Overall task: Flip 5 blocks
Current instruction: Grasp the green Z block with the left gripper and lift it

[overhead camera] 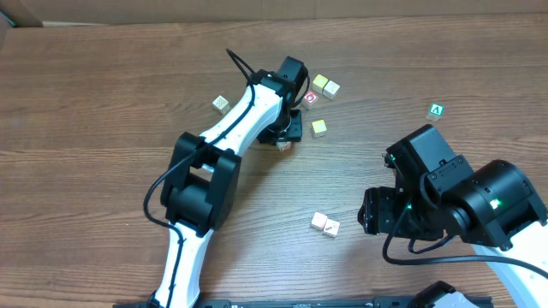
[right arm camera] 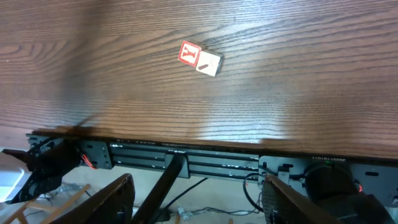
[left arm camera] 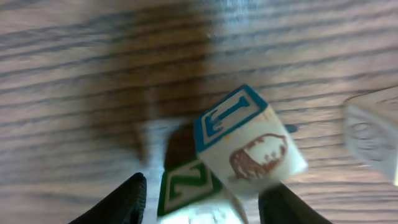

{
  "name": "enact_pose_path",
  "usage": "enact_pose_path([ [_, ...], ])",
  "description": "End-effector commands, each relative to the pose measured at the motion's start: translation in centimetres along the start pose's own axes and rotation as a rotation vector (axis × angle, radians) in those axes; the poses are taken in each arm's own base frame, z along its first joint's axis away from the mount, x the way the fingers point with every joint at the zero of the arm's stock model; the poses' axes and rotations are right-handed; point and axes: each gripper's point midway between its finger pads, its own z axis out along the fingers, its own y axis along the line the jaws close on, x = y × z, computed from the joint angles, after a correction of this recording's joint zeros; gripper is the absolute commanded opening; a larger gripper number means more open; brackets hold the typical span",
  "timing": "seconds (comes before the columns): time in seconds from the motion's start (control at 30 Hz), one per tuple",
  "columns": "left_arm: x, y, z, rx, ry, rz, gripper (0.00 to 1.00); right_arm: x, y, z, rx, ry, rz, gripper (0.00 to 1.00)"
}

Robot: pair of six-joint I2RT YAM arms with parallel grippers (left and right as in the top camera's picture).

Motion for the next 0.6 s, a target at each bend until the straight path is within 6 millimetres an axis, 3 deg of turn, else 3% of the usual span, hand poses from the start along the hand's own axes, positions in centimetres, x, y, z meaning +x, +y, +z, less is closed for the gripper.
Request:
enact_pose_path([
  [0.0,1.3,0.4,2.0,0.0,0.076,0.109,0.39,0.3,0.2,-0.2,-0.018,-0.002,-0.012,0.66],
  [0.07,1.5,0.5,2.1,-0.004,0.084,0.111,0.29,0.3,0.2,-0.2,-0.018,-0.002,-0.011,0.66],
  [0.27,2.0,0.7,2.0,-0.012,0.106,0.109,0.13,0.3,0.2,-0.2,-0.018,-0.002,-0.011,0.66],
  [0.57,4.9,0.8,-0.4,-0.083,0.169,0.152,0.04,0.1,0.0,-0.2,-0.009,-0.009,-0.011,0.66],
])
